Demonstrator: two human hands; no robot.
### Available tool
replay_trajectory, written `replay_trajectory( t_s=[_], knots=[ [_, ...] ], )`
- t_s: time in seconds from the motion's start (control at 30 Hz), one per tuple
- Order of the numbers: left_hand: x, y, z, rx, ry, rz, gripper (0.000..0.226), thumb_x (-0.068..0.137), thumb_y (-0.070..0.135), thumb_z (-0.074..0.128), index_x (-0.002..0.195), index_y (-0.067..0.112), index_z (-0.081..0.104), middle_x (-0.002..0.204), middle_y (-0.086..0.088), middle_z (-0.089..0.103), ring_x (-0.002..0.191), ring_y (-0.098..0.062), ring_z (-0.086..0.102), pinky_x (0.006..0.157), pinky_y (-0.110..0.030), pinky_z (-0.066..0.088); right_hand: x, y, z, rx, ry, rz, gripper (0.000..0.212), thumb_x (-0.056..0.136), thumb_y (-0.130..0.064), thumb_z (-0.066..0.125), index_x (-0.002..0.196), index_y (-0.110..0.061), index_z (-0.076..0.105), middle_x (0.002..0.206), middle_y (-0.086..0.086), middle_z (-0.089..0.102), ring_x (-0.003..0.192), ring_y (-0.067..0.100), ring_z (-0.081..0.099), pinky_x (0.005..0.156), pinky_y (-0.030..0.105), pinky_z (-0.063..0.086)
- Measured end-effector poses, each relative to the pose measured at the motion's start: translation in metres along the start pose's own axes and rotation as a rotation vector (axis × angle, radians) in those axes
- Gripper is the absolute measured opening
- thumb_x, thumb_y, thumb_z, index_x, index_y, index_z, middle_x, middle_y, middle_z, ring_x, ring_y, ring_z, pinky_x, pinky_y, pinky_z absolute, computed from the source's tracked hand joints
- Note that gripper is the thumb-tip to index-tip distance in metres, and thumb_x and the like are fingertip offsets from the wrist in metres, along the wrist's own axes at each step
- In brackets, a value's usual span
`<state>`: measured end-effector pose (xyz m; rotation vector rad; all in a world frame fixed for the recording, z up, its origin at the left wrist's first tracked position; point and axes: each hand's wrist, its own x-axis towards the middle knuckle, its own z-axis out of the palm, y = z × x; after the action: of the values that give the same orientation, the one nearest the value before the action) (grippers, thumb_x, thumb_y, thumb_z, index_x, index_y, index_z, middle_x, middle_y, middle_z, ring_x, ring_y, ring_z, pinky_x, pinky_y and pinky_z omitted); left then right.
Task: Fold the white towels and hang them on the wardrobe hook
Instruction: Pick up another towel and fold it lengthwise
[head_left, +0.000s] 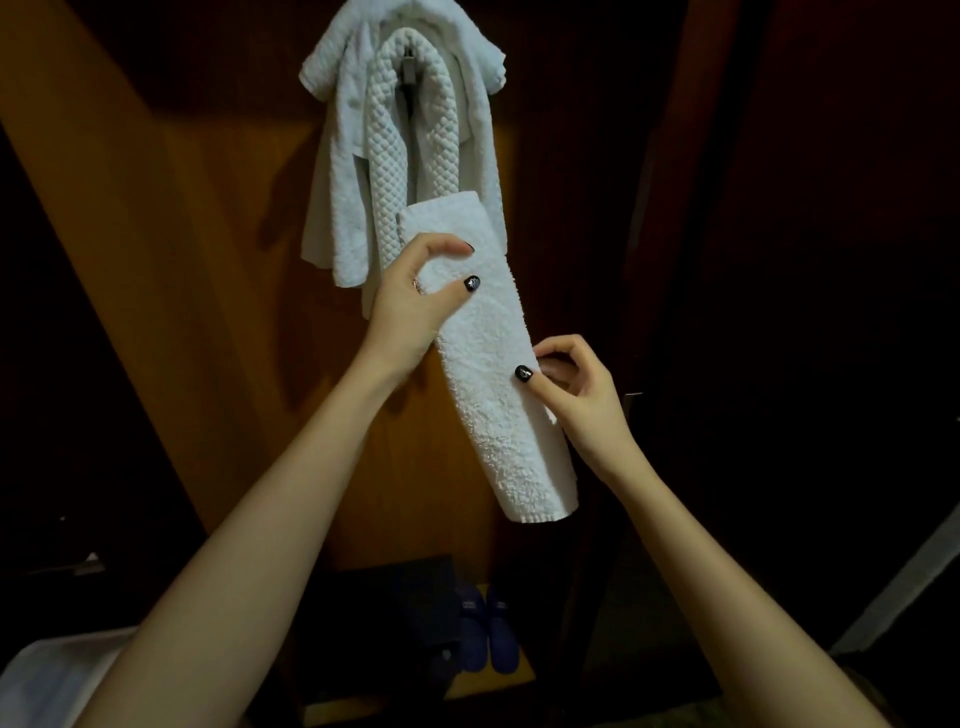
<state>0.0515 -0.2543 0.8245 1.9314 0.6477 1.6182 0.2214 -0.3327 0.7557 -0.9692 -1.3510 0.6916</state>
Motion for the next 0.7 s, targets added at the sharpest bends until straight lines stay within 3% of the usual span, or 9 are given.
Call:
replay_trajectory(
  t_s=[0.1, 0.2, 0.3, 0.43, 0.6, 0.7],
  knots=[
    [0.004, -0.002, -0.002, -0.007, 0.038, -0.024, 0.024, 0.083, 0.010, 0.069, 0.097, 0.028, 0.062, 0.105, 0.018, 0.062, 0.109, -0.003, 0.057, 0.097, -0.031, 0.046, -0.002, 0.000, -0.002, -0.038, -0.021, 0.075, 0.018, 0.084, -0.025, 0.072, 0.093, -0.015, 0.060, 0.094, 0.004, 0.070, 0.082, 0.016, 0.069, 0.070, 0.032, 0.056],
    [0.008, -0.003, -0.002, -0.008, 0.044, -0.029, 0.024, 0.084, 0.007, 0.068, 0.098, 0.025, 0.061, 0.105, 0.015, 0.061, 0.109, -0.004, 0.056, 0.097, -0.029, 0.047, -0.005, 0.003, -0.007, -0.143, -0.107, 0.180, 0.022, 0.083, -0.029, 0.074, 0.096, -0.017, 0.061, 0.100, -0.002, 0.070, 0.085, 0.011, 0.070, 0.068, 0.024, 0.056],
    [0.011, -0.009, -0.004, -0.060, 0.076, -0.082, 0.022, 0.084, 0.006, 0.068, 0.098, 0.022, 0.061, 0.106, 0.012, 0.062, 0.108, -0.013, 0.059, 0.092, -0.035, 0.051, -0.003, 0.007, -0.017, -0.231, -0.189, 0.250, 0.020, 0.083, -0.027, 0.075, 0.097, -0.019, 0.064, 0.104, -0.002, 0.070, 0.091, 0.013, 0.070, 0.073, 0.026, 0.058],
    [0.010, -0.014, -0.006, -0.222, 0.166, -0.192, 0.022, 0.086, -0.003, 0.063, 0.100, 0.013, 0.057, 0.101, 0.006, 0.060, 0.079, 0.003, 0.063, 0.067, -0.019, 0.051, -0.008, 0.022, -0.024, -0.240, -0.327, 0.316, 0.024, 0.088, -0.024, 0.069, 0.111, -0.016, 0.068, 0.111, -0.002, 0.069, 0.100, 0.013, 0.068, 0.086, 0.030, 0.056],
    [0.011, -0.011, -0.006, -0.269, 0.142, -0.220, 0.023, 0.086, -0.003, 0.063, 0.098, 0.017, 0.059, 0.104, 0.002, 0.061, 0.081, -0.001, 0.065, 0.066, -0.021, 0.052, -0.007, 0.023, -0.020, -0.223, -0.116, 0.157, 0.015, 0.092, -0.024, 0.066, 0.103, -0.016, 0.070, 0.101, -0.004, 0.071, 0.089, 0.007, 0.068, 0.071, 0.021, 0.053],
    [0.018, -0.008, -0.014, -0.224, 0.176, -0.200, 0.024, 0.083, 0.006, 0.069, 0.095, 0.026, 0.063, 0.111, -0.001, 0.063, 0.100, -0.018, 0.064, 0.080, -0.033, 0.054, -0.007, 0.021, -0.019, -0.246, 0.001, 0.027, 0.010, 0.093, -0.024, 0.065, 0.097, -0.017, 0.070, 0.096, -0.006, 0.069, 0.088, 0.005, 0.065, 0.071, 0.024, 0.052]
  ],
)
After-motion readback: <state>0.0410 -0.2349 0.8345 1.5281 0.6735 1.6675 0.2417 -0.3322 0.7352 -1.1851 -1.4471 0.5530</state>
